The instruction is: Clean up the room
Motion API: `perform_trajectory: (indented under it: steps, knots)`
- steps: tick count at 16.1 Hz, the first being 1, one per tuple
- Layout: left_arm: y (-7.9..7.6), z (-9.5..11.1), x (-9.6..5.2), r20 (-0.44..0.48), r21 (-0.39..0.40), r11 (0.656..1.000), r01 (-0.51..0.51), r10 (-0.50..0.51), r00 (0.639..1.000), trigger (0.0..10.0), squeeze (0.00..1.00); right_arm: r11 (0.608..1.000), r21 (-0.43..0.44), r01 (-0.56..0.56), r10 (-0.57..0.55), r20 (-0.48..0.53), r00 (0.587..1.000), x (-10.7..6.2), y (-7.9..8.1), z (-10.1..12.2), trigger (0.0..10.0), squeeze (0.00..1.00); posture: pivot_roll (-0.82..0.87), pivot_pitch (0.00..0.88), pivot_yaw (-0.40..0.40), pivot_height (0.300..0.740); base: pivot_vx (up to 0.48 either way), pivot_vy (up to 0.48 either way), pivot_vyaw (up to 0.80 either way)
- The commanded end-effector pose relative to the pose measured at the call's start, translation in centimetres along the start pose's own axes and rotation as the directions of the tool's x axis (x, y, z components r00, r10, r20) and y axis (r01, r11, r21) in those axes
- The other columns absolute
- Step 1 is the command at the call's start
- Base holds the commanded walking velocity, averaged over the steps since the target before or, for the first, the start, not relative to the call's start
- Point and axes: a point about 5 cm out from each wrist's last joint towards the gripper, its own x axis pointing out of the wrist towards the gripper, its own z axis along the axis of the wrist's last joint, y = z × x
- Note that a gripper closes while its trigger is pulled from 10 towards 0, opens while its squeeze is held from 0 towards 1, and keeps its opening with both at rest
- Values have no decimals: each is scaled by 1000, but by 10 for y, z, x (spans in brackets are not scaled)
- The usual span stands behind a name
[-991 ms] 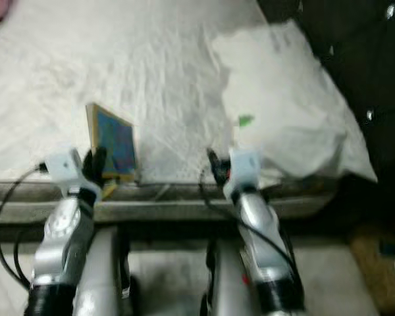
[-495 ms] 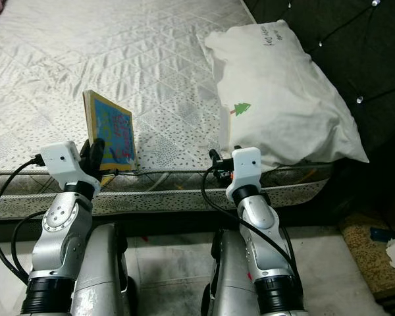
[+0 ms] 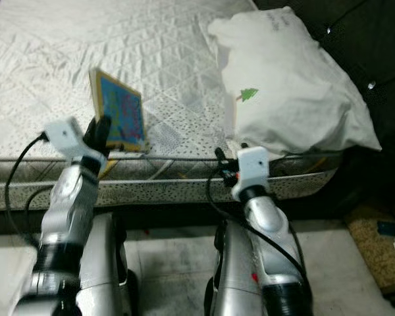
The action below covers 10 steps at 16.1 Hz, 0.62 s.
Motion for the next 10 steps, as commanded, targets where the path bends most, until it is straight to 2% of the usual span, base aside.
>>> perform_trajectory:
  steps: [1,2,6,8,10]
  knots:
    - [-11,-15,7,-74,-61,997,46,-51,996,10000,0,1000,-24,9,-8,16,1000,-5,-7,9,10000,0,-66,120,-77,474,0,0,0]
    - [-17,-15,17,-83,-106,992,71,-80,993,10000,0,999,-44,12,-11,21,1000,-15,-14,16,10000,0,-90,128,-83,474,0,0,0]
    - [-27,5,40,2,-145,985,89,-89,996,10000,0,996,-93,6,-9,-35,999,-44,-25,15,10000,0,-123,137,-87,474,0,0,0]
    - [-27,10,43,32,-184,978,102,-98,995,10000,0,996,-93,3,-8,-48,999,-48,-24,12,10000,0,-126,136,-87,474,0,0,0]
    - [-26,5,49,-10,-251,960,127,-134,991,10000,0,996,-84,-1,-3,-52,999,-49,-20,18,10000,0,-154,143,-91,474,0,0,0]
